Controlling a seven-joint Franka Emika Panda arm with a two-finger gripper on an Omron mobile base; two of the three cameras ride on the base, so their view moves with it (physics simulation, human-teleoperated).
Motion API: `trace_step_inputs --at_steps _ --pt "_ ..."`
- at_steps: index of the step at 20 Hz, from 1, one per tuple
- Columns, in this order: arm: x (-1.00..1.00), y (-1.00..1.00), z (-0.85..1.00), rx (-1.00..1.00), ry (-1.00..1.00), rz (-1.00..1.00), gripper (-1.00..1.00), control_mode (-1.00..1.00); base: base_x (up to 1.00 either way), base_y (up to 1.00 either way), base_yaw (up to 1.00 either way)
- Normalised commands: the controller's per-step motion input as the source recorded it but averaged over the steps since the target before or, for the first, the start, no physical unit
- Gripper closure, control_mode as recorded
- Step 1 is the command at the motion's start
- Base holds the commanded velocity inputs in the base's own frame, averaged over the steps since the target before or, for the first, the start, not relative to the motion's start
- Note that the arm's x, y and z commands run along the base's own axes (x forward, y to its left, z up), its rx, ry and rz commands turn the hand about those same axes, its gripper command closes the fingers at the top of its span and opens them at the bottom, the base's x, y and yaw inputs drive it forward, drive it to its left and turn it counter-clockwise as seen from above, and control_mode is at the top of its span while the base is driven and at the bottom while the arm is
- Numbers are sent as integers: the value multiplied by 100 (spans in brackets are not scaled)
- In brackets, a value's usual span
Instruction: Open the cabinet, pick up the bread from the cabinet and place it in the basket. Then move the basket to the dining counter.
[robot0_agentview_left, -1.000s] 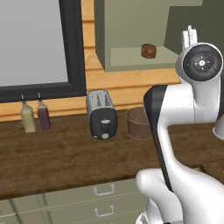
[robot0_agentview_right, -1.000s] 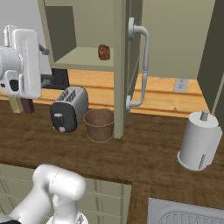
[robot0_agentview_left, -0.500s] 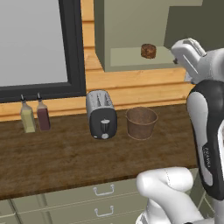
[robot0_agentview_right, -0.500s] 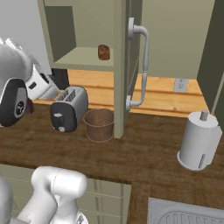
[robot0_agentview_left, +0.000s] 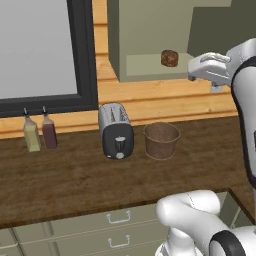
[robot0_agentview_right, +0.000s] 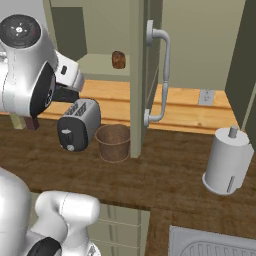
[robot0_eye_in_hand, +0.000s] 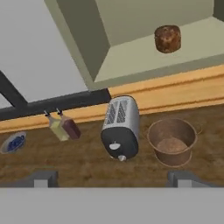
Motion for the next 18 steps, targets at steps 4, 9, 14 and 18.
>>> trace_step_inputs --at_steps 4,9,14,18 --pt "11 -26 -2 -30 0 24 -100 -100 0 0 0" --pt "23 -15 -19 -16 -14 5 -100 -100 0 0 0" --pt "90 12 0 -7 -18 -1 -100 -100 0 0 0" --pt "81 0 0 -1 -1 -3 -100 -100 0 0 0"
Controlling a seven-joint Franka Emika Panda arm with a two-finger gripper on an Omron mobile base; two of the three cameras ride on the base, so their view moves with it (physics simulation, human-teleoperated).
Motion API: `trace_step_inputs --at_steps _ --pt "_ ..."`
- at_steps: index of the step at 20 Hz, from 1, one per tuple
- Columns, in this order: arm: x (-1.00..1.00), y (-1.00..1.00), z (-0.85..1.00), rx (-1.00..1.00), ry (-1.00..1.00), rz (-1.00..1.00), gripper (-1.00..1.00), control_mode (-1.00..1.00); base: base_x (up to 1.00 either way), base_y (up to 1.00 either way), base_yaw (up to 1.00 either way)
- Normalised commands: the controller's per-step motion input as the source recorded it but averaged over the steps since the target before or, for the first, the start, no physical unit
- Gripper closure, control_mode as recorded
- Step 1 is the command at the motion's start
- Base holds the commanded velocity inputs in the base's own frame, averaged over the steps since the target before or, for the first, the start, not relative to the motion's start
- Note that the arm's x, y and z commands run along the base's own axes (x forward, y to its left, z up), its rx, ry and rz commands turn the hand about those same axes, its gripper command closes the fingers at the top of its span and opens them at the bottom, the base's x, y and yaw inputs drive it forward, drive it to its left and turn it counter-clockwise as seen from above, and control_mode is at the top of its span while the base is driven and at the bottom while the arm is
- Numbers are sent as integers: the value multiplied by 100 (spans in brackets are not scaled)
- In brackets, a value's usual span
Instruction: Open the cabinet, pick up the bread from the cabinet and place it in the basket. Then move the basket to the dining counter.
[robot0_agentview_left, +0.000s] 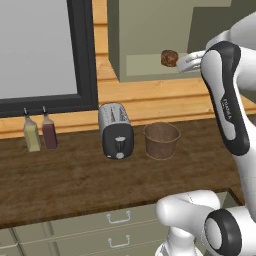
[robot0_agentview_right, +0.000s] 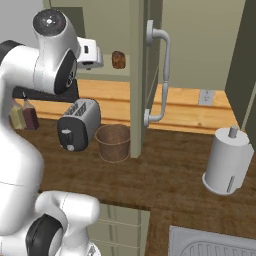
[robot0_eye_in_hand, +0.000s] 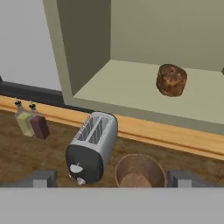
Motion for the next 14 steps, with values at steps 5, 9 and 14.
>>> trace_step_inputs --at_steps 5,9,14 --pt "29 -35 0 0 0 0 -100 -100 0 0 0" --pt "19 -5 2 0 -2 0 -100 -100 0 0 0" --pt "36 -1 0 0 -3 0 -100 -100 0 0 0"
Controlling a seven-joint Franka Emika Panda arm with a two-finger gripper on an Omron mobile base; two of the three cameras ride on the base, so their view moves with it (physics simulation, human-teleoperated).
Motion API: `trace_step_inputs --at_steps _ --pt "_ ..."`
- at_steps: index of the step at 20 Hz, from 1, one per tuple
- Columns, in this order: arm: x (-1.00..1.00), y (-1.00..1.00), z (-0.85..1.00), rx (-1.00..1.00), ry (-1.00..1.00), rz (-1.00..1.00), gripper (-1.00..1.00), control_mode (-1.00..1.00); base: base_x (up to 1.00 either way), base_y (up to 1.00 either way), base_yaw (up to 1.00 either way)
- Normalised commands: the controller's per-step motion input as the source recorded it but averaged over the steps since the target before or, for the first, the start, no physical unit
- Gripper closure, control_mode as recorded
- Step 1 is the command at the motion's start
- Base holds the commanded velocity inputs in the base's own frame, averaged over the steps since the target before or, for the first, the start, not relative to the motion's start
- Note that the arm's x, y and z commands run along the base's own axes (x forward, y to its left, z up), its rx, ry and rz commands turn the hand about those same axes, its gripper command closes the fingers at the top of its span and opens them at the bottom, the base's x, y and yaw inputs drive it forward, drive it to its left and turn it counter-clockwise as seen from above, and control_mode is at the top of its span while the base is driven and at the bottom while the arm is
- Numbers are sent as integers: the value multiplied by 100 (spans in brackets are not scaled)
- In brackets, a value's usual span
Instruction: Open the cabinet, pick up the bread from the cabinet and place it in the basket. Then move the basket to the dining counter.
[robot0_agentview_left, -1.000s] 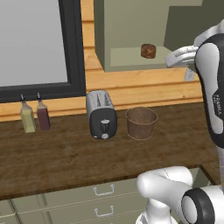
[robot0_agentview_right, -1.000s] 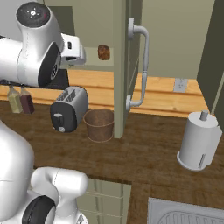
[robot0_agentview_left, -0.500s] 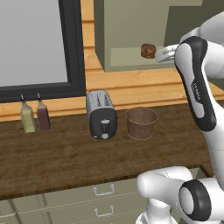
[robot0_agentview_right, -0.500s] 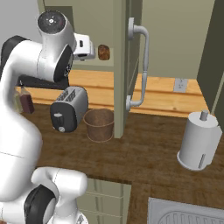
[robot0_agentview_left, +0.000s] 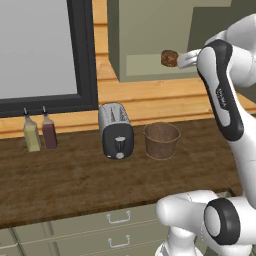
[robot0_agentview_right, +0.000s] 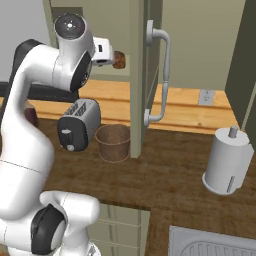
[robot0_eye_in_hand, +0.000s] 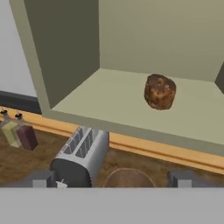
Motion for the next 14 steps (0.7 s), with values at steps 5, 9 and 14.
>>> trace_step_inputs --at_steps 5,9,14 --pt "29 0 0 0 0 -6 -100 -100 0 0 0" --pt "31 7 0 0 0 -14 -100 -100 0 0 0" --pt "15 -6 0 0 0 -9 -100 -100 0 0 0"
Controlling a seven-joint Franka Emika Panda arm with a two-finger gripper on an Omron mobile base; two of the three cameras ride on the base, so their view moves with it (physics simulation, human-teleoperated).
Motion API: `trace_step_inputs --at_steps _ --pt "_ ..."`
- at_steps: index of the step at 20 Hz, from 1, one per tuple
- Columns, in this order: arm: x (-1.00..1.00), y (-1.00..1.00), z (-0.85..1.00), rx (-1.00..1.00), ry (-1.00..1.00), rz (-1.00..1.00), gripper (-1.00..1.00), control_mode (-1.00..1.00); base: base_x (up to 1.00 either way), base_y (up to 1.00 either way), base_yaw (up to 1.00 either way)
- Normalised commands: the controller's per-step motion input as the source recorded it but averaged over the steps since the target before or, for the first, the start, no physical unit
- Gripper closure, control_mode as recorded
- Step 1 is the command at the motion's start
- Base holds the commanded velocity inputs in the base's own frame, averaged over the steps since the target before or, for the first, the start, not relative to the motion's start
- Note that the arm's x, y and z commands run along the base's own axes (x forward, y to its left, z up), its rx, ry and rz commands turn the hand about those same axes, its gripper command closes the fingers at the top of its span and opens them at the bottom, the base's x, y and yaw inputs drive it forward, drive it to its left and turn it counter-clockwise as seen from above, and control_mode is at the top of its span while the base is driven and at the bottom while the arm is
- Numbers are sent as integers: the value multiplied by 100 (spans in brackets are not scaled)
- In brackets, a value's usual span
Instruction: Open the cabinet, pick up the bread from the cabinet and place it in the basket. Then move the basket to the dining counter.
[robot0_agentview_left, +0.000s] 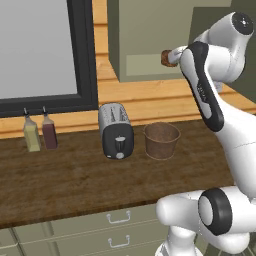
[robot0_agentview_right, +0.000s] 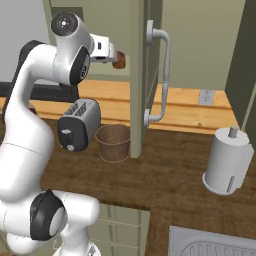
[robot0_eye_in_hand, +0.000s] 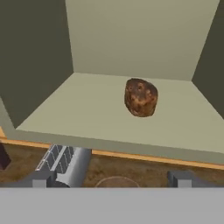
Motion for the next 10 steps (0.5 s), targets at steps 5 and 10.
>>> trace_step_inputs --at_steps 5,10 --pt "9 -41 0 0 0 0 -100 -100 0 0 0" --pt "14 -26 -12 0 0 0 -100 -100 0 0 0"
